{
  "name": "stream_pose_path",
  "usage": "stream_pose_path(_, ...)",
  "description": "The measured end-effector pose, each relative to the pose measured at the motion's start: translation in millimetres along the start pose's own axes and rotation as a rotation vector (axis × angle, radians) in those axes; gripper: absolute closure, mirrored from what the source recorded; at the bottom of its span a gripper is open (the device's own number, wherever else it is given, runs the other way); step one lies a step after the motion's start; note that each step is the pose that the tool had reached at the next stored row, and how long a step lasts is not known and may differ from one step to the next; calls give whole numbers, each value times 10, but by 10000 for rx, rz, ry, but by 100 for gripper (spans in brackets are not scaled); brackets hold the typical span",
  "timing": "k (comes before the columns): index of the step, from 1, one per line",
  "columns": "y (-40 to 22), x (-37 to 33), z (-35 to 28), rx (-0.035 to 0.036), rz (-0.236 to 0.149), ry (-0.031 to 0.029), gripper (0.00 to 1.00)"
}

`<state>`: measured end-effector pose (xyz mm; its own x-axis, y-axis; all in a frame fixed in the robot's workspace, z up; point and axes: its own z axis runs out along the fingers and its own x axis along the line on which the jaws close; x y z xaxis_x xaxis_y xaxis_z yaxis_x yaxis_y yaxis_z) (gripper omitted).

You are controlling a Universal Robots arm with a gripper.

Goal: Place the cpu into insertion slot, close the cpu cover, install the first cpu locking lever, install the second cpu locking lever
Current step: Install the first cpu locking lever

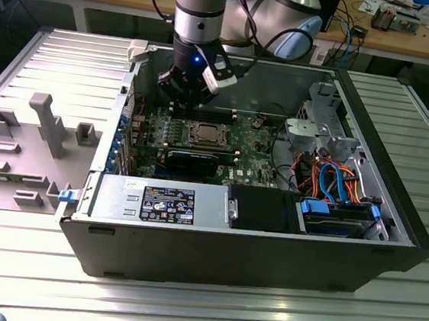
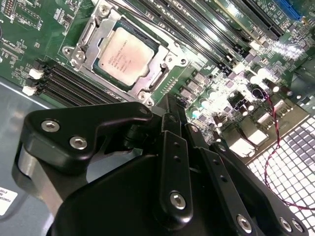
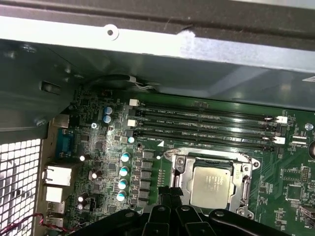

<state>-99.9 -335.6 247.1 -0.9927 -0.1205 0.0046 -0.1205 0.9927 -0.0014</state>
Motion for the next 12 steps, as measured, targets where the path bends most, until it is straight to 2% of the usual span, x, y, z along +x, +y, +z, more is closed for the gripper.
stream_pose_path(6, 43, 75, -1, 1, 1, 0, 89)
stream_pose_path(12, 127, 131, -54, 2, 1, -18, 89)
